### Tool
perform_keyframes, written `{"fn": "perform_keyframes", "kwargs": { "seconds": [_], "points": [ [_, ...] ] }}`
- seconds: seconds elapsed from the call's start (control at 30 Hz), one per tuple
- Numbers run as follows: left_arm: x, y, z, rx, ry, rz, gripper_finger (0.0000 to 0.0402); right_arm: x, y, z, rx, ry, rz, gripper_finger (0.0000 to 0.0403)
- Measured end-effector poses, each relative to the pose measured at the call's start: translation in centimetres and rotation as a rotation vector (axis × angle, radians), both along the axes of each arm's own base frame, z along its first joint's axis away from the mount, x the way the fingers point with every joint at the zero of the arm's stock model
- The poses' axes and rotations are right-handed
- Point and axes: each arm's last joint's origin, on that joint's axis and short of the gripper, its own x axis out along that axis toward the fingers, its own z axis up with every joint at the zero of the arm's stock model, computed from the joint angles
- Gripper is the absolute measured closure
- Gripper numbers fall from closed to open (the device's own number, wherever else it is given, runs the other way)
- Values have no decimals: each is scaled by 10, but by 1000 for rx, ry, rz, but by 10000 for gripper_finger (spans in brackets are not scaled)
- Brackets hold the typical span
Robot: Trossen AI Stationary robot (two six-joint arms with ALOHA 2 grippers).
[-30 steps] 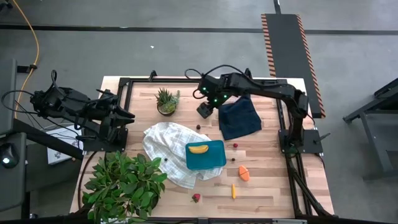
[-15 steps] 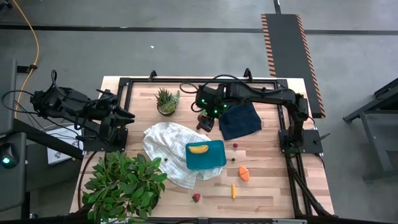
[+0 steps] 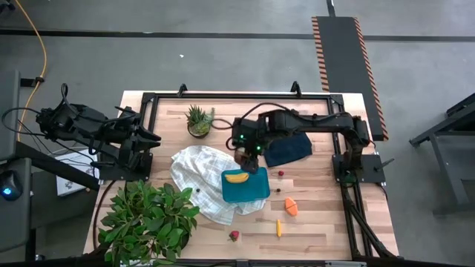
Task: Pick and placing Produce into tupperware
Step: Put the brown kiwi into the blue bin
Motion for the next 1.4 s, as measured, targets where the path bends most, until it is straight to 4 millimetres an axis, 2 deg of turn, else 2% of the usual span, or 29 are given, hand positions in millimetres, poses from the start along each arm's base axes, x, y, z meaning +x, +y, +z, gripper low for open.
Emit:
{"fn": "perform_keyframes", "kwargs": {
  "seconds": [0.67, 1.4],
  "points": [
    [0, 0, 0, 0, 0, 2, 291, -5, 52, 0, -46, -22, 245, 174],
    [0, 0, 0, 0, -1, 2, 291, -12, 95, 0, -30, -57, 439, 174]
  ]
}}
